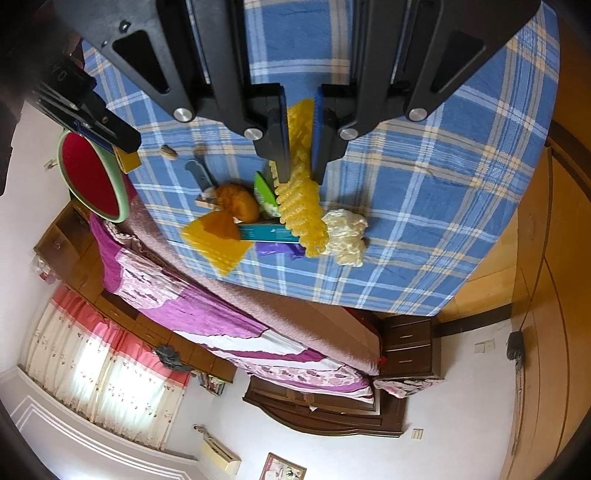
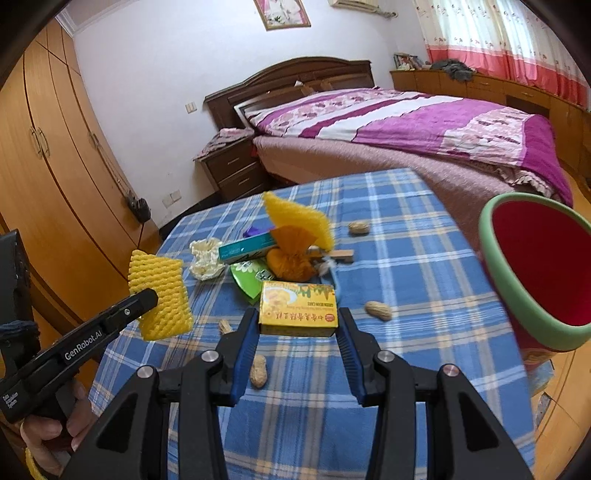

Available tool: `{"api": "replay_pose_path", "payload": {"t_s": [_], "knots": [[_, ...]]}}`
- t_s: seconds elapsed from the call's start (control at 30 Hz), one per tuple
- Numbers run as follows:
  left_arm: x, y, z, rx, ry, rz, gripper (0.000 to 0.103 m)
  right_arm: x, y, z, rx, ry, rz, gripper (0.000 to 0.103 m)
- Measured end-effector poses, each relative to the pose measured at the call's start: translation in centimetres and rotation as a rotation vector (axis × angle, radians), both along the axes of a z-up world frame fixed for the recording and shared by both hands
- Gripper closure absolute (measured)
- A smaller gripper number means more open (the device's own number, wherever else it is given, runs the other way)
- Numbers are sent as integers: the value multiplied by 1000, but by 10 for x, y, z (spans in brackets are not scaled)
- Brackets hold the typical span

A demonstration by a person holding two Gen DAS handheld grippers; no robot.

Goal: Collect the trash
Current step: 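Carry the yellow box and yellow foam net toward the red bucket with both tools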

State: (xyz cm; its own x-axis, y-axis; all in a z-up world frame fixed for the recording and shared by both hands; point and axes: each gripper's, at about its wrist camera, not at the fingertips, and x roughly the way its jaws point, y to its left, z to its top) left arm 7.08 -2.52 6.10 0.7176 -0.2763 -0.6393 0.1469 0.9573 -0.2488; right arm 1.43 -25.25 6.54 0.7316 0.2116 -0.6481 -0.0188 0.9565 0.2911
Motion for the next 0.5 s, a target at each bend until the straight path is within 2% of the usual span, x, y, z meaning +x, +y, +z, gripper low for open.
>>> {"api": "replay_pose_path", "payload": {"t_s": [0.5], "knots": [[-14, -37, 21, -14, -21, -109, 94, -37, -48, 23, -6, -63, -113, 58]]}}
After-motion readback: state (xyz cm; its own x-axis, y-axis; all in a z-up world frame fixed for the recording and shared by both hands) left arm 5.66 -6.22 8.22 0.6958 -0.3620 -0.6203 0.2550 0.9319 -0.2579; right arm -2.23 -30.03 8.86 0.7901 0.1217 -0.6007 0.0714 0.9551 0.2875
